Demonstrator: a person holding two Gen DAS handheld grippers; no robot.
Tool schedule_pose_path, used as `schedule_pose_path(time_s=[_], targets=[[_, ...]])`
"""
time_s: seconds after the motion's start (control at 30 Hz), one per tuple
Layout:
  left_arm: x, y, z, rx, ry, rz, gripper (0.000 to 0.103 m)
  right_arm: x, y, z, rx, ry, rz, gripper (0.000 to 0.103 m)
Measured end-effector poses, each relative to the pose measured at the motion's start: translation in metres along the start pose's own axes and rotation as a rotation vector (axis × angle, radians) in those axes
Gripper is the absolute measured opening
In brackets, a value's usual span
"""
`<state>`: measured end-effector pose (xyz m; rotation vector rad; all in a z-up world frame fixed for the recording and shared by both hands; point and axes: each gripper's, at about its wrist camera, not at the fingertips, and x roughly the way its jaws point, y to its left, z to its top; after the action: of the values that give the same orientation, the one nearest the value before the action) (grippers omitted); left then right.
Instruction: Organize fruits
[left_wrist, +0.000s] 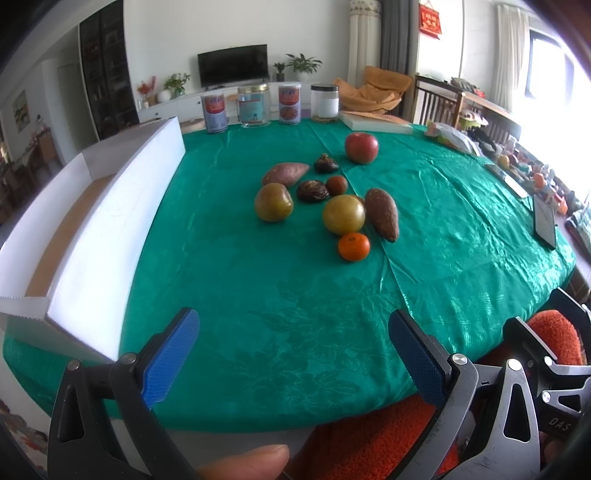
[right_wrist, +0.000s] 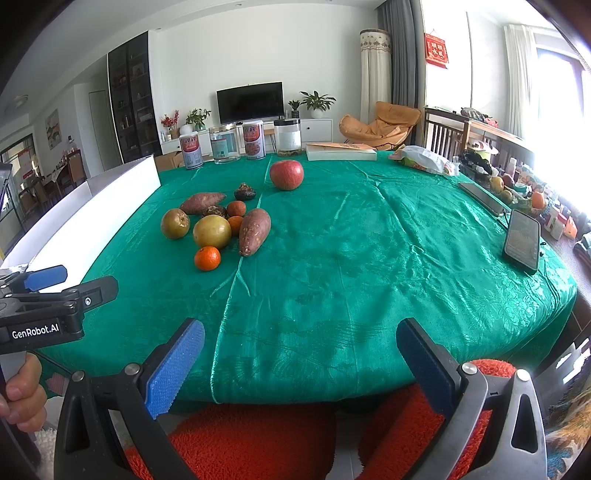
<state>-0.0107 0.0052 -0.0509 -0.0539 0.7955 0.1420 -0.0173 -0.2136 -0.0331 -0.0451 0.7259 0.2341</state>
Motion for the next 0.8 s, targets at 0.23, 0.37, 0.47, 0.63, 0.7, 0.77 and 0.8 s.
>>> schedule_pose_path(time_s=[0.23, 0.37, 0.47, 0.63, 0.7, 0.77, 0.8], targets=[[0.003, -0.001, -0.002, -0.003, 0.008, 0.0, 0.102, 0.0, 0.0, 0.0, -0.003, 0.003, -0.003, 0.103], [0.006, -0.001, -0.004, -0.006, 0.019, -0.001, 0.102, 0.001, 0.0, 0.0, 0.0, 0.007, -0.001, 0.103], [0.006, -0.001, -0.003, -0.01, 0.027, -0.001, 0.102, 0.001, 0.0, 0.0, 0.003, 0.003, 0.002, 0.103], [0.007, -0.002, -0.003, -0.014, 0.041, -0.001, 0.102, 0.001, 0.0, 0.0, 0.004, 0.005, 0.001, 0.103], [0.009, -0.001, -0.003, -0.015, 0.05, -0.003, 0.102, 0.001, 0.0, 0.0, 0.004, 0.005, 0.002, 0.103], [0.01, -0.001, -0.003, -0.018, 0.06, -0.003, 0.102, 0.001, 0.0, 0.0, 0.004, 0.006, 0.002, 0.103], [0.011, 0.0, -0.003, -0.02, 0.063, -0.003, 0.102, 0.001, 0.0, 0.0, 0.005, 0.004, 0.003, 0.103]])
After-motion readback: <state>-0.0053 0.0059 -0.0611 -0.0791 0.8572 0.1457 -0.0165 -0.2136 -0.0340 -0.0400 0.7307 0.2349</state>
